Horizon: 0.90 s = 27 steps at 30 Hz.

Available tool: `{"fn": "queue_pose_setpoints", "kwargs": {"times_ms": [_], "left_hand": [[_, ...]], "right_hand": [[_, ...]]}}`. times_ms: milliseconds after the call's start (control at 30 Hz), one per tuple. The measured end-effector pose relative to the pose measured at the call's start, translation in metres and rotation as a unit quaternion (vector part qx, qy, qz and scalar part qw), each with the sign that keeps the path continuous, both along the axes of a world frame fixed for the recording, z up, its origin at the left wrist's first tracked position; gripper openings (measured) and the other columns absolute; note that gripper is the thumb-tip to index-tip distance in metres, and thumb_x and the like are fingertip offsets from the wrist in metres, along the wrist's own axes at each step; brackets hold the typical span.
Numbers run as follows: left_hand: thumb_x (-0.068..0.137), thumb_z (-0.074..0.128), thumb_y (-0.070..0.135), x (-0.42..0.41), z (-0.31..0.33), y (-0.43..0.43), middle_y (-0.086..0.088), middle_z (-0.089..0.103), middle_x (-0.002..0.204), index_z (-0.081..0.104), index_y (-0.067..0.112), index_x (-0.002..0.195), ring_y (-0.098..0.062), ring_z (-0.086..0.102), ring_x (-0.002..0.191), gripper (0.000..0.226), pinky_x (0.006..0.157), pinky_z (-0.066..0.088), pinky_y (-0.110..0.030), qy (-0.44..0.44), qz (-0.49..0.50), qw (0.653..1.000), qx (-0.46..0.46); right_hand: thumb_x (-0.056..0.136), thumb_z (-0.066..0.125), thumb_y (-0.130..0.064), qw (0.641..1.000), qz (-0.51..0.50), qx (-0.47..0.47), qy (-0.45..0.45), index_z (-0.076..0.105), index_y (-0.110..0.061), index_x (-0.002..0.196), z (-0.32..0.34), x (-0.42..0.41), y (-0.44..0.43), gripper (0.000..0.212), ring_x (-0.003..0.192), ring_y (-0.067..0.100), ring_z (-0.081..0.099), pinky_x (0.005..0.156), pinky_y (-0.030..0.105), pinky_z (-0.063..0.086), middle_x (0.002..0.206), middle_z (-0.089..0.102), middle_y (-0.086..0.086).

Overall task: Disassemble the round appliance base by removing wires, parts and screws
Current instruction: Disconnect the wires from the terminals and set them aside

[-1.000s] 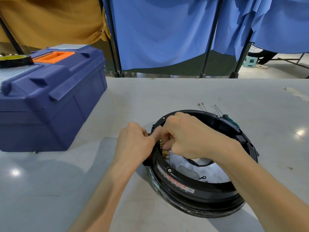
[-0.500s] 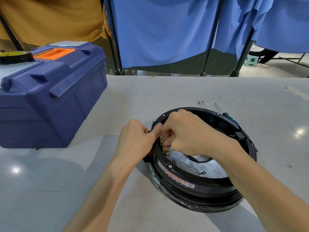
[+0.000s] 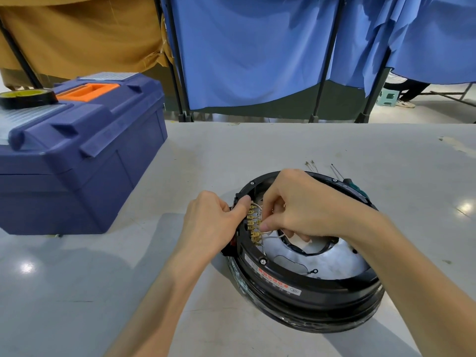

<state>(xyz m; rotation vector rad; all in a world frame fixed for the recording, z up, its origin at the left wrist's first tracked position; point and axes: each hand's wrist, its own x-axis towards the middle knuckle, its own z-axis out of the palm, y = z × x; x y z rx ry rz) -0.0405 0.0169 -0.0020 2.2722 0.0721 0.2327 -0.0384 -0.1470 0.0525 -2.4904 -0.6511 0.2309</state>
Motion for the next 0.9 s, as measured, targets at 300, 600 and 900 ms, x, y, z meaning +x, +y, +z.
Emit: {"fn": "queue_pose_setpoints", "kwargs": {"times_ms": [300, 600, 900], "left_hand": [[0.083, 0.067, 0.046, 0.002, -0.005, -0.003, -0.001, 0.018, 0.046, 0.024, 0.016, 0.046, -0.025, 0.02, 0.053, 0.065, 0.049, 0.02, -0.032, -0.02, 0.043, 0.999, 0.001], [0.078, 0.069, 0.047, -0.004, -0.001, -0.005, -0.002, 0.019, 0.028, 0.02, 0.014, 0.04, -0.023, 0.022, 0.04, 0.07, 0.044, 0.019, -0.03, -0.037, 0.059, 0.996, 0.049], [0.082, 0.068, 0.04, -0.004, 0.001, -0.002, 0.001, 0.014, 0.034, 0.019, 0.014, 0.04, -0.023, 0.02, 0.044, 0.069, 0.046, 0.018, -0.03, -0.043, 0.007, 0.998, 0.04]], "right_hand": [[0.079, 0.078, -0.02, 0.999, 0.028, 0.017, 0.011, 0.07, -0.017, 0.081, 0.01, -0.01, -0.003, 0.009, 0.029, 0.014, 0.049, 0.036, 0.019, 0.04, 0.048, 0.063, 0.007], [0.071, 0.078, -0.023, 0.992, 0.015, -0.096, -0.081, 0.064, -0.016, 0.066, 0.001, -0.011, 0.016, 0.016, 0.056, 0.019, 0.06, 0.066, 0.039, 0.056, 0.05, 0.051, -0.01], [0.078, 0.066, -0.011, 0.983, 0.027, -0.14, -0.118, 0.037, -0.026, 0.057, -0.002, -0.018, 0.02, 0.039, 0.058, 0.011, 0.042, 0.054, 0.026, 0.028, 0.062, 0.04, -0.007]]}}
